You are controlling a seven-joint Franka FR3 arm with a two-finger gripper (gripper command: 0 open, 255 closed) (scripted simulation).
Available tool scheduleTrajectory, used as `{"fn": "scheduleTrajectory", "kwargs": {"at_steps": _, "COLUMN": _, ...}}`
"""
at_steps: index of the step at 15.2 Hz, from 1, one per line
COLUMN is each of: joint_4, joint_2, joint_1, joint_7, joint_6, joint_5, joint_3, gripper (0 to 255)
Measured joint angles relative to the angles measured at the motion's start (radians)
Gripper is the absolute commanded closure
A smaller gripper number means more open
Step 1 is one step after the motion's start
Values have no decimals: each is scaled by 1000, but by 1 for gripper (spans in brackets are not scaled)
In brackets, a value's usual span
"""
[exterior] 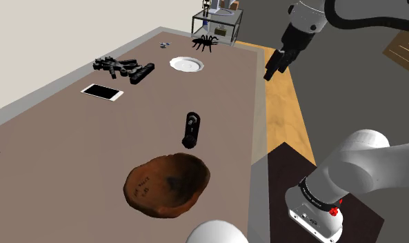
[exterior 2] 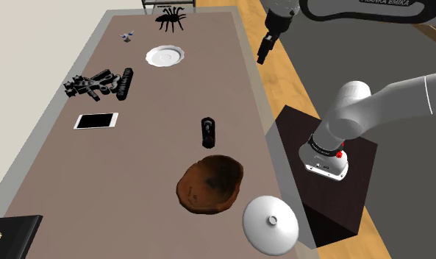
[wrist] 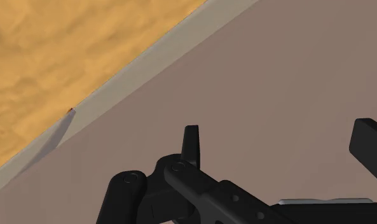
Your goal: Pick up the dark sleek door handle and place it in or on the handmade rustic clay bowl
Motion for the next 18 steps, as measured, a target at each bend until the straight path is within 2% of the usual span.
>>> {"fn": "scheduleTrajectory", "kwargs": {"at_steps": 8, "joint_4": -116, "joint_2": -4, "joint_1": 71, "joint_7": 167, "joint_6": 175, "joint_5": 108, "joint_3": 165, "gripper": 0}}
{"fn": "scheduleTrajectory", "kwargs": {"at_steps": 18, "joint_4": -133, "joint_2": 125, "joint_1": 123, "joint_7": 387, "joint_6": 418, "joint_5": 196, "joint_3": 408, "gripper": 0}}
